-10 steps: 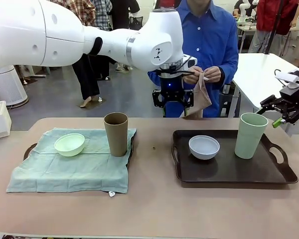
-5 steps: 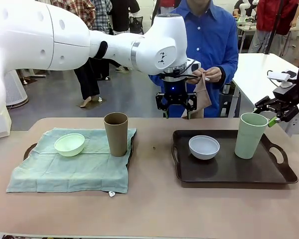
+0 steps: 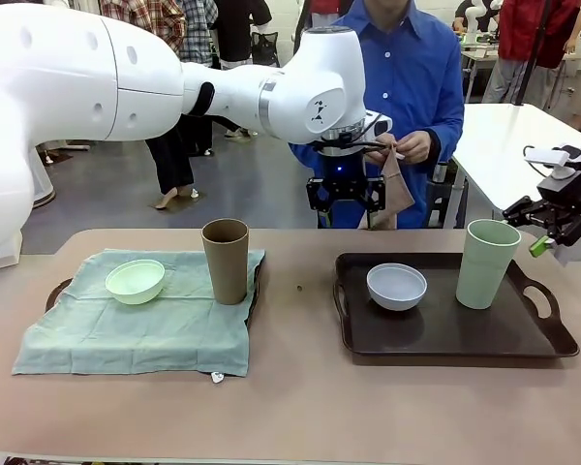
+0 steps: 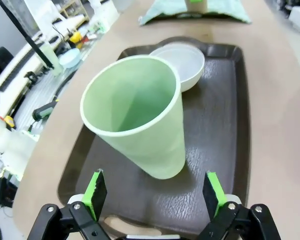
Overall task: Set up a tray with a mat and arrange the tableware.
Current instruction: Pick up the Picnic Bowl and Reusable plastic cup from the Handle tray in front of the human's position and hold them in the air.
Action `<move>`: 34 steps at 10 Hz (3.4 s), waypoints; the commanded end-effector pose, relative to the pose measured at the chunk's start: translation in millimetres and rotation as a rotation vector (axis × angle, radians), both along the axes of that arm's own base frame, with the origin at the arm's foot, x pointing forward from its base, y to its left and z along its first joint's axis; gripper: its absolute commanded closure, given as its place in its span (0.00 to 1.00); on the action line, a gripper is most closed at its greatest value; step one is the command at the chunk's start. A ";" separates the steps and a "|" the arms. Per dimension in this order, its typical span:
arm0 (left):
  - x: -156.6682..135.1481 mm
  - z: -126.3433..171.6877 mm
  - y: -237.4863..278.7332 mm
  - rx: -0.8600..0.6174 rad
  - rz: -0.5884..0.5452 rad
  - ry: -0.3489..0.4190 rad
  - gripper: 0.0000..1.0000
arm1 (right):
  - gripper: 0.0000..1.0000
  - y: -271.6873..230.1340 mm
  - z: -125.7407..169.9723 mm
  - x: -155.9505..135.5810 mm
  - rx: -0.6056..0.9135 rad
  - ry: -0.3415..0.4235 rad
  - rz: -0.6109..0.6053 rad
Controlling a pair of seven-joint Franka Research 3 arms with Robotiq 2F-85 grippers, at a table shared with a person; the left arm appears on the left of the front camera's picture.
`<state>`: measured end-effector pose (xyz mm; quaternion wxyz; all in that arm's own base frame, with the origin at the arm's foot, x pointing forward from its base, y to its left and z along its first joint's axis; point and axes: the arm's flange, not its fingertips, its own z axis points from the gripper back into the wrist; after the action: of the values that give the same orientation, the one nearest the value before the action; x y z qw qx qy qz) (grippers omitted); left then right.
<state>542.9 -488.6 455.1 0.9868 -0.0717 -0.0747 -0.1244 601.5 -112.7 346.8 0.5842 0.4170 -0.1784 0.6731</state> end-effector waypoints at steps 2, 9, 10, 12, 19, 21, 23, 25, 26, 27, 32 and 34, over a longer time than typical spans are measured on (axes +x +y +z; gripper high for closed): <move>0.0 -0.8 1.8 0.001 0.023 0.001 0.16 | 0.00 3.4 2.3 3.1 0.020 -0.006 -0.002; -33.6 -21.5 -3.2 -0.103 0.134 0.042 0.16 | 0.00 7.9 -25.7 -4.3 0.107 -0.069 -0.070; -37.8 -24.4 -4.9 -0.102 0.141 0.033 0.16 | 0.00 10.3 -33.3 -4.3 0.132 -0.074 -0.111; -39.9 -39.5 -10.1 -0.085 0.133 0.042 0.16 | 0.00 23.2 -48.0 -3.8 0.153 -0.056 -0.086; -12.7 -84.9 -33.0 0.000 0.151 0.150 0.16 | 0.00 55.5 -63.7 -16.0 0.115 -0.002 0.019; -9.6 -87.7 -36.5 0.005 0.151 0.155 0.16 | 0.00 56.0 -67.5 -30.9 0.109 0.002 0.026; -6.2 -93.1 -44.3 0.019 0.147 0.164 0.16 | 0.00 62.5 -71.2 -41.0 0.118 -0.013 0.041; -5.6 -99.6 -51.2 0.038 0.143 0.172 0.16 | 0.00 72.2 -71.5 -43.3 0.135 -0.050 0.051; -5.4 -102.9 -52.8 0.050 0.143 0.176 0.16 | 0.00 76.8 -71.3 -44.2 0.150 -0.073 0.050; -4.6 -105.5 -52.8 0.054 0.144 0.182 0.16 | 0.00 80.9 -70.0 -43.9 0.161 -0.096 0.045; -4.8 -115.9 -54.7 0.067 0.147 0.192 0.16 | 0.00 97.7 -62.6 -39.6 0.199 -0.127 0.046; -3.0 -118.8 -57.2 0.065 0.147 0.194 0.16 | 0.00 99.8 -62.6 -39.2 0.214 -0.118 0.069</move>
<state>532.7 -533.8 332.1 0.9962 -0.0574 0.0215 -0.0619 570.2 -17.2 285.0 0.5111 0.4416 -0.2591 0.6904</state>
